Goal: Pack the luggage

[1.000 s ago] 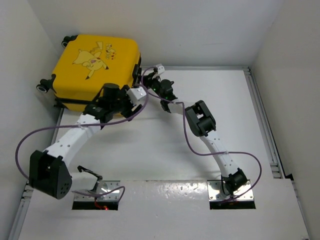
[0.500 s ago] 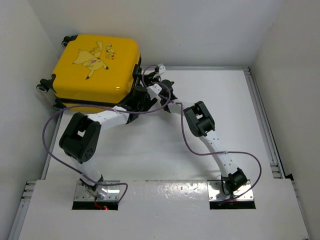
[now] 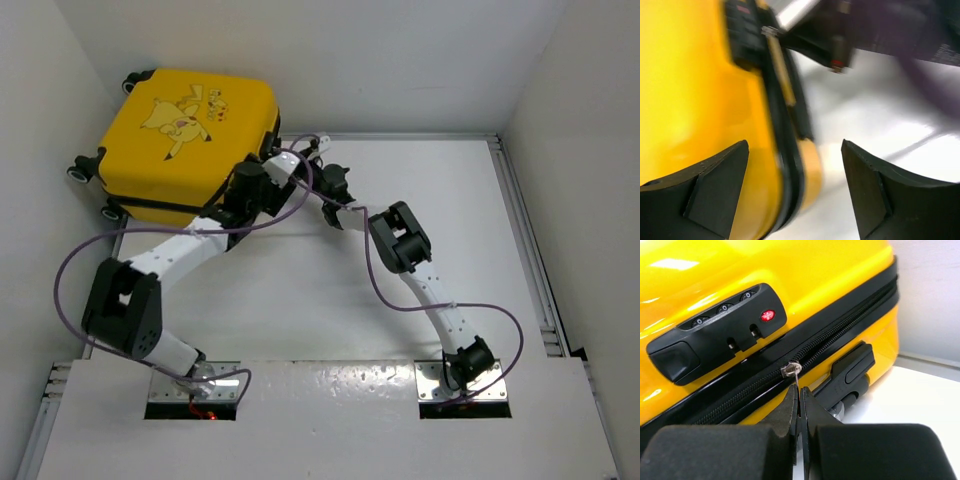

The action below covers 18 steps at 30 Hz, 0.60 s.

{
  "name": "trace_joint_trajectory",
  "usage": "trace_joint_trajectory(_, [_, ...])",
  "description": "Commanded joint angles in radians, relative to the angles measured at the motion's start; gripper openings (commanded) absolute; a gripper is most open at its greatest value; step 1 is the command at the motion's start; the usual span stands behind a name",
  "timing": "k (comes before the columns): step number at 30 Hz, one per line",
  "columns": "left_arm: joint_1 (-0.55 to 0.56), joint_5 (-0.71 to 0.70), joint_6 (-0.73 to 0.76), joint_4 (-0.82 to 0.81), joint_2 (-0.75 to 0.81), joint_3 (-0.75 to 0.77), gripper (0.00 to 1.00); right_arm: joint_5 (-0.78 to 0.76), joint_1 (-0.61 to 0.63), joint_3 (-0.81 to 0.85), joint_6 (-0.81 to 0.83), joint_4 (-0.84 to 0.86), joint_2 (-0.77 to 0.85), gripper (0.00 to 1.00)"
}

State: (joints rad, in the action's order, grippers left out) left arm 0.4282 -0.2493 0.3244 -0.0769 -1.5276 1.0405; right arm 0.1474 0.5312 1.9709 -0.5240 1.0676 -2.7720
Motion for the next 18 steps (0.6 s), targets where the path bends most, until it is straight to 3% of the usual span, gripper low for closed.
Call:
trace_joint_trajectory(1, [-0.23,-0.248,-0.028,0.13,0.12,-0.085,0.83,-0.014,-0.01,-0.091,0.001,-0.031,0.051,0.0])
trace_joint_trajectory(8, [-0.365,-0.067,-0.143,0.187,0.479,-0.106,0.93,0.061,0.081,-0.193,-0.044,0.015,0.104,0.0])
trace_joint_trajectory(14, [-0.4,-0.114,-0.18,0.334,0.526,0.107,0.99,0.084,0.193,-0.187,-0.051,0.017,0.12,0.0])
trace_joint_trajectory(18, [-0.433,-0.13,-0.18,0.359,0.581,0.127,0.99,0.09,0.246,-0.168,-0.054,0.002,0.129,0.0])
